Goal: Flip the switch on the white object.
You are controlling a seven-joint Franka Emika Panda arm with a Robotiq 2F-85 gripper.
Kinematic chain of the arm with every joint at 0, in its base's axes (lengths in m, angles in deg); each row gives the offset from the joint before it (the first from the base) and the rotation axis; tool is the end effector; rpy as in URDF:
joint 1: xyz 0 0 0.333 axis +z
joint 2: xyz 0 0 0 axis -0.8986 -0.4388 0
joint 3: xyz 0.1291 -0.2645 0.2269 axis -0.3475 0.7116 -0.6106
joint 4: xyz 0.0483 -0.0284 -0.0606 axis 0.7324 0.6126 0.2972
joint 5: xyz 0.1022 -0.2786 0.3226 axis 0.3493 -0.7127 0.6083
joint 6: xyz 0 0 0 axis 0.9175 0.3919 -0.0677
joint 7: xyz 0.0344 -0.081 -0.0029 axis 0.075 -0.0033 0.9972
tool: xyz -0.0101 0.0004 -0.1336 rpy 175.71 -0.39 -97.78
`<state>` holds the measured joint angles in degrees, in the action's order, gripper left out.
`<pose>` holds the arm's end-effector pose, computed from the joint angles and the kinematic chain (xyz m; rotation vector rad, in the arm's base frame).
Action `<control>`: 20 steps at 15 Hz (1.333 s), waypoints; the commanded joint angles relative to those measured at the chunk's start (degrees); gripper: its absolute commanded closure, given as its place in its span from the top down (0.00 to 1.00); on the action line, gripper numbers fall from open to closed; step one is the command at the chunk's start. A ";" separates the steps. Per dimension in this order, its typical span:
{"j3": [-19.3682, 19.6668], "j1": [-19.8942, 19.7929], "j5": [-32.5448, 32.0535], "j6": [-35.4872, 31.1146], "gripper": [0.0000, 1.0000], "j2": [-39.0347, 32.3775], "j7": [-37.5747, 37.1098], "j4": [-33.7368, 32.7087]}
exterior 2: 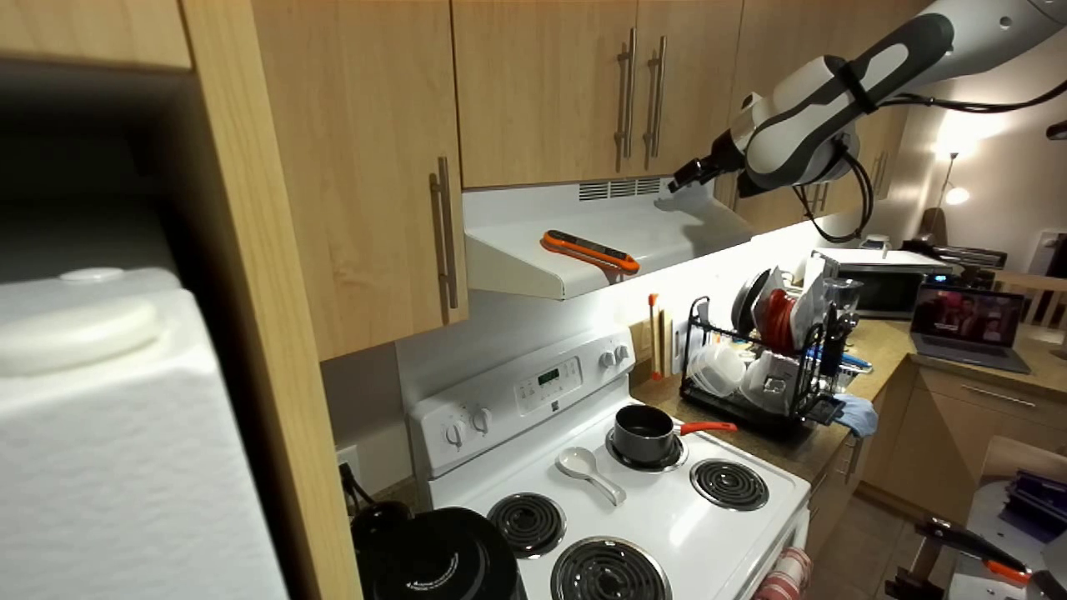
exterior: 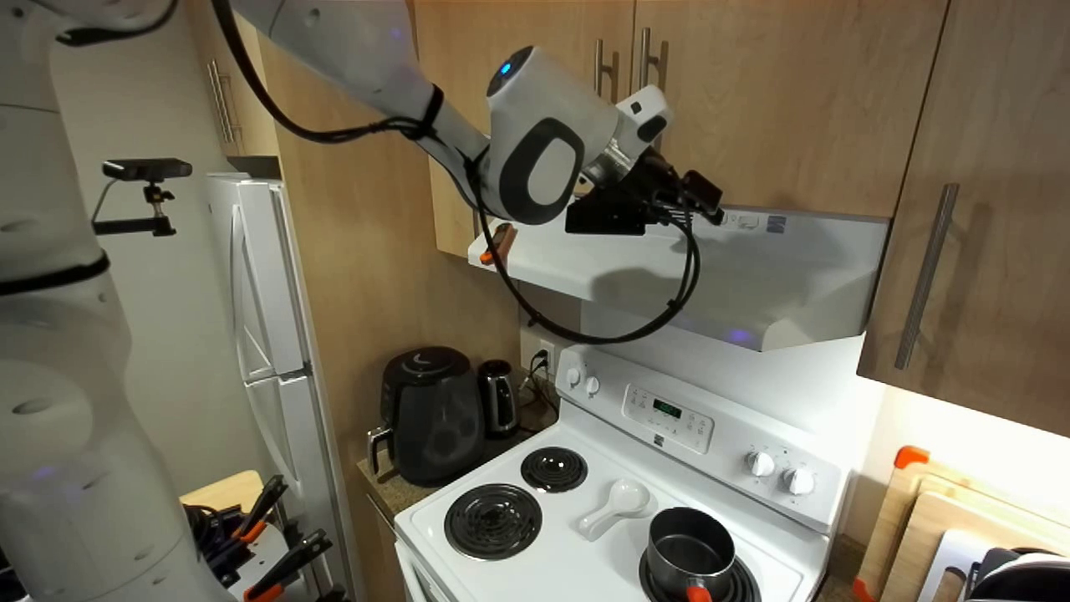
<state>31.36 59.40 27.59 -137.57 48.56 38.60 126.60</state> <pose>0.6291 -0.1551 0.4839 2.5970 -0.1487 1.4034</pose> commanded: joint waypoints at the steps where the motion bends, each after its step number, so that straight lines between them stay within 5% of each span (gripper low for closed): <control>1: -0.72 -0.97 -1.34 0.19 1.00 0.06 -1.14 -0.08; 14: 0.07 -2.56 -0.93 0.27 1.00 -1.21 -1.58 -1.32; 15: 0.21 -2.81 -0.84 0.10 0.75 -1.37 -1.66 -1.38; 20: 0.62 -3.30 -0.79 -0.35 0.47 -1.91 -1.78 -1.49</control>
<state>32.18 56.93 27.59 -137.51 47.73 38.35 126.16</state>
